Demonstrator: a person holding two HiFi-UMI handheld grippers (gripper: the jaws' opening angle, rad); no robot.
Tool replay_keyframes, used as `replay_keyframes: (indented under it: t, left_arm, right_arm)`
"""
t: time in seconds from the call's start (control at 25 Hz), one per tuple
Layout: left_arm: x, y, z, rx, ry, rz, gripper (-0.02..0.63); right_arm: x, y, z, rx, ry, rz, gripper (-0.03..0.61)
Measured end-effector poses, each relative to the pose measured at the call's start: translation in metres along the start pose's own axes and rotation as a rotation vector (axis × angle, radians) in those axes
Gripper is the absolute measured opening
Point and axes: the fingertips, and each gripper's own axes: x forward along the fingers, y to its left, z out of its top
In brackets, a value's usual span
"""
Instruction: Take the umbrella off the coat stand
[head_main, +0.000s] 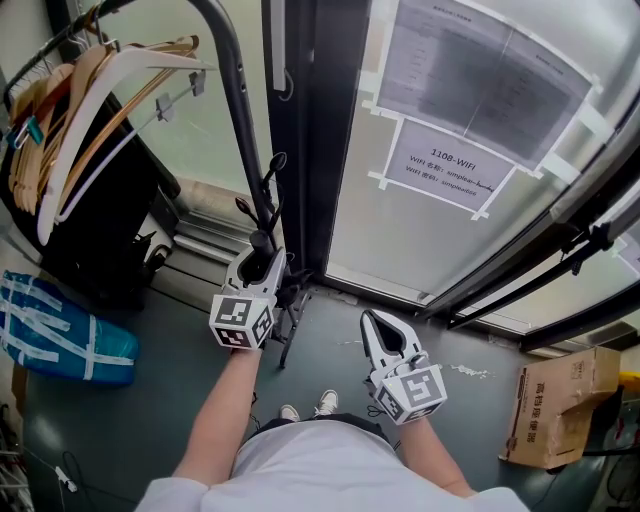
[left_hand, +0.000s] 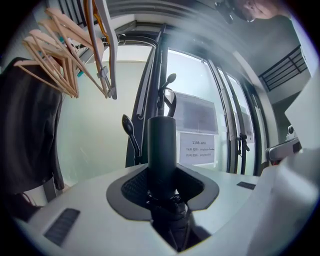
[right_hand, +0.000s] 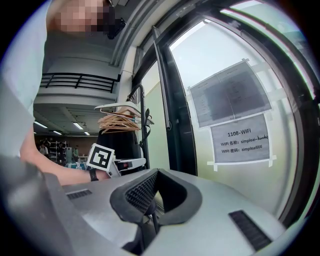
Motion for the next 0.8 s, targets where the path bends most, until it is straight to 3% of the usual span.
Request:
replay_keyframes:
  t: [0.8]
  left_arm:
    - [0.0,-0.004,0.051,-0.006,-0.067,-0.014,0.156]
  right_arm:
    - [0.0,-0.005,0.007,0.008,-0.032,-0.003,0.018]
